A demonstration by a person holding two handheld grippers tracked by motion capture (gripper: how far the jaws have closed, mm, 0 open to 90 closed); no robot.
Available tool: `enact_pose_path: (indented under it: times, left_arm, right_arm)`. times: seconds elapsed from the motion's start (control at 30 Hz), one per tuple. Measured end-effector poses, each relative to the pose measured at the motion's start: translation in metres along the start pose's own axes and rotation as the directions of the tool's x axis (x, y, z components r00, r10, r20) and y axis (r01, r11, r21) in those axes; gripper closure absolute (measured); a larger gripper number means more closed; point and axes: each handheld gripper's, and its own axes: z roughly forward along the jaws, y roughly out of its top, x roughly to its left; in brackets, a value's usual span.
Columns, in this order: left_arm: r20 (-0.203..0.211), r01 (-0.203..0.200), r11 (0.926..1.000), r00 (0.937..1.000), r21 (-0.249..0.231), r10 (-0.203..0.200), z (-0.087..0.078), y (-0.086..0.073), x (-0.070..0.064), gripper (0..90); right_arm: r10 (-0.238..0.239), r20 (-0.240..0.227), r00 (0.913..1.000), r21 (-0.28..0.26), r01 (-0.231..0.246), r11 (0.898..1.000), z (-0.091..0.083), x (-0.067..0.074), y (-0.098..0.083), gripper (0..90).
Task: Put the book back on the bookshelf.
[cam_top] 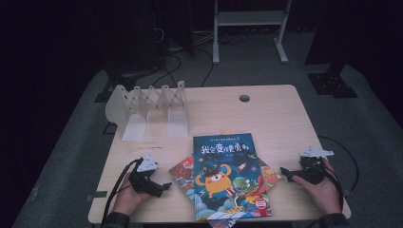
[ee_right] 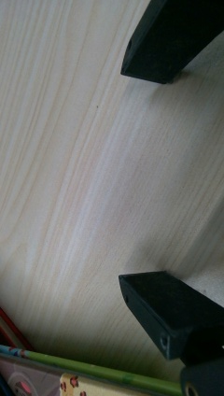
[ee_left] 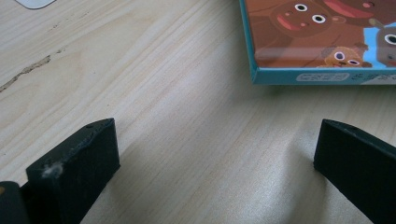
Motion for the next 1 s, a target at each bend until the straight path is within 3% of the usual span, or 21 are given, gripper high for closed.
enact_pose_path:
  times: [0.1, 0.23, 0.27, 0.47, 0.7, 1.0]
  left_arm:
    - [0.0, 0.0, 1.0, 1.0, 0.0, 0.0, 0.0, 0.0, 0.0, 0.0]
    - [0.001, -0.001, 1.0, 1.0, 0.0, 0.001, 0.0, 0.0, 0.0, 0.0]
    - [0.001, -0.001, 1.0, 1.0, 0.0, 0.001, 0.0, 0.0, 0.0, 0.0]
    - [0.002, -0.002, 1.0, 1.0, 0.001, 0.002, -0.001, 0.0, 0.0, 0.0]
    - [0.002, -0.004, 1.0, 1.0, 0.002, 0.004, -0.002, -0.002, 0.0, 0.0]
    - [0.003, -0.005, 1.0, 1.0, 0.002, 0.005, -0.002, -0.002, 0.0, 0.0]
  right_arm:
    - [0.0, -0.002, 1.0, 0.0, 0.0, 1.0, 0.0, 0.0, 0.0, 1.8]
    - [0.004, 0.001, 1.0, -0.016, -0.004, 1.0, -0.002, -0.002, -0.001, 9.8]
    - [0.009, 0.004, 1.0, -0.019, -0.009, 1.0, -0.004, -0.004, 0.0, 15.9]
    - [0.043, -0.025, 0.9988, -0.014, -0.043, 0.999, -0.009, -0.005, 0.005, 22.6]
    - [0.035, -0.052, 0.998, -0.063, -0.038, 0.997, -0.019, 0.008, 0.023, 29.2]
    - [-0.004, -0.129, 0.9917, -0.081, -0.007, 0.997, -0.008, 0.032, 0.05, 33.7]
